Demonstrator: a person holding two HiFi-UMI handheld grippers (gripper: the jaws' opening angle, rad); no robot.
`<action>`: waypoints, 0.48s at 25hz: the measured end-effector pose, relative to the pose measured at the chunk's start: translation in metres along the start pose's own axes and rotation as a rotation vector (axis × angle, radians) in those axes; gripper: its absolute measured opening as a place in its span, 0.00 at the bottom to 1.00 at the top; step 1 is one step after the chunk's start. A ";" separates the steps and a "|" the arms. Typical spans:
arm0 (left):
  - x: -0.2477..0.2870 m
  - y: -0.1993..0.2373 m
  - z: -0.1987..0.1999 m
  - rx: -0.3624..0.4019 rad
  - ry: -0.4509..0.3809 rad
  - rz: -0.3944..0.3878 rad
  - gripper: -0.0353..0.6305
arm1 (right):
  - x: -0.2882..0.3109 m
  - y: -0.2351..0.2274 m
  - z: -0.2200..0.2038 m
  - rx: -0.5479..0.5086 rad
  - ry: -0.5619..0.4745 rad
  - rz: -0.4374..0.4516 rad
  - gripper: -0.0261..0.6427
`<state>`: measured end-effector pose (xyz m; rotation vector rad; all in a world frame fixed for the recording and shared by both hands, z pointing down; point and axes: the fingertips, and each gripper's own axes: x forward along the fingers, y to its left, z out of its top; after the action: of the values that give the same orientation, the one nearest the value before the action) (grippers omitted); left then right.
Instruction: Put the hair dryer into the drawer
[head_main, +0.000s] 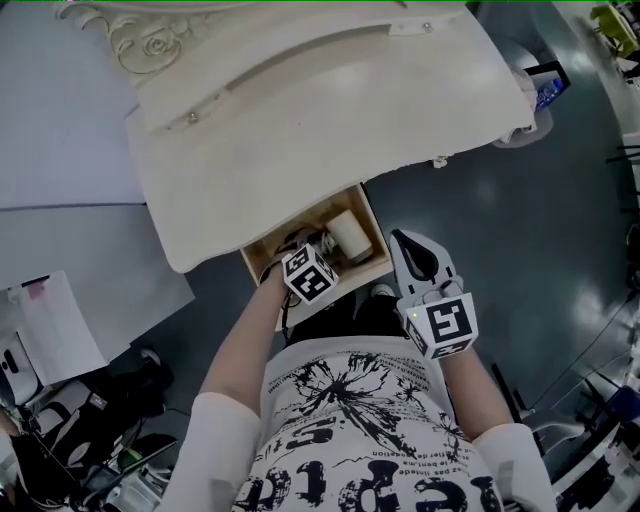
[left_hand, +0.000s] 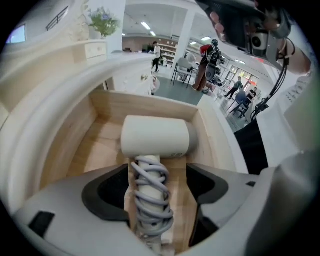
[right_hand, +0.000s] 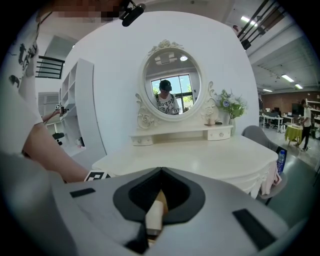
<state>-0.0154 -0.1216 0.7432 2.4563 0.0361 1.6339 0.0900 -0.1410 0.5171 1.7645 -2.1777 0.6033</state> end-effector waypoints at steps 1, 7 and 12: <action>-0.008 -0.002 0.003 0.007 -0.006 0.000 0.57 | -0.001 0.002 0.003 -0.004 -0.001 0.008 0.06; -0.069 -0.007 0.035 -0.030 -0.113 0.100 0.56 | -0.010 0.014 0.021 -0.048 -0.007 0.082 0.06; -0.130 0.009 0.059 -0.195 -0.284 0.287 0.13 | -0.017 0.022 0.043 -0.097 -0.036 0.146 0.06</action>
<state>-0.0129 -0.1557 0.6046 2.6011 -0.5113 1.2902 0.0744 -0.1435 0.4691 1.5900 -2.3341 0.4920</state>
